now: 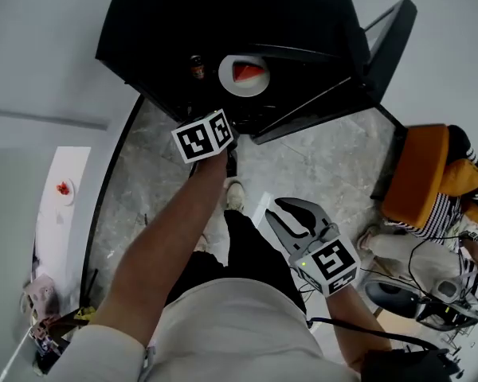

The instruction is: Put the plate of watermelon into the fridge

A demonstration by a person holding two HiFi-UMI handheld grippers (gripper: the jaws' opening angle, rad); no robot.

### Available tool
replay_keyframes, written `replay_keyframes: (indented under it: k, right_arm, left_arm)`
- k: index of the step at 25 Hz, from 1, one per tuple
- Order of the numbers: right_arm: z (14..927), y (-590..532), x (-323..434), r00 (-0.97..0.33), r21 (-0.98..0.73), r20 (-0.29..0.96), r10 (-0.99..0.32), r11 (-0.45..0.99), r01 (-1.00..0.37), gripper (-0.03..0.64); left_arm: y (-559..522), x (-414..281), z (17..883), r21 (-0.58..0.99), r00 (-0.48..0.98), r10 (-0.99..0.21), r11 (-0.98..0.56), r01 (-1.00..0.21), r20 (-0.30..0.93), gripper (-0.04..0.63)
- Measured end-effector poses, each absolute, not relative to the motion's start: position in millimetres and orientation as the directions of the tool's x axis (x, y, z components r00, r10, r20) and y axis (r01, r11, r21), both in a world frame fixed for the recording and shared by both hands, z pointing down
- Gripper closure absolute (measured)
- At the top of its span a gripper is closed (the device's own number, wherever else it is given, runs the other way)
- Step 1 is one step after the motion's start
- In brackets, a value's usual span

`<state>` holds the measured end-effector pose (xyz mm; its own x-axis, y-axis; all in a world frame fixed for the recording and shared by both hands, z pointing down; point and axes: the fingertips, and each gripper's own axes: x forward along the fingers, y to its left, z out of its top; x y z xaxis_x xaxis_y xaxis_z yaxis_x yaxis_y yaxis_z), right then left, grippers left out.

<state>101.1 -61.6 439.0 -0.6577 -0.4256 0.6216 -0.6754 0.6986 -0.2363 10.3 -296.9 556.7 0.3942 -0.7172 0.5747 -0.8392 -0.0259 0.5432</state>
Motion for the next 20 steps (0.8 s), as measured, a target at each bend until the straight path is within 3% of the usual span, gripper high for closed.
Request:
replay_keyframes:
  k: [15, 20]
  right_arm:
    - [404, 23, 53, -0.614, -0.134, 0.569, -0.548, 0.675, -0.726, 0.519]
    - [390, 59, 35, -0.606, -0.103, 0.544, -0.581, 0.670, -0.735, 0.555]
  left_arm:
    - [-112, -46, 461, 0.558, 0.591, -0.630, -0.285, -0.780, 0.504, 0.318]
    - [-41, -73, 427, 0.581, 0.662, -0.592, -0.364, -0.728, 0.459, 0.419]
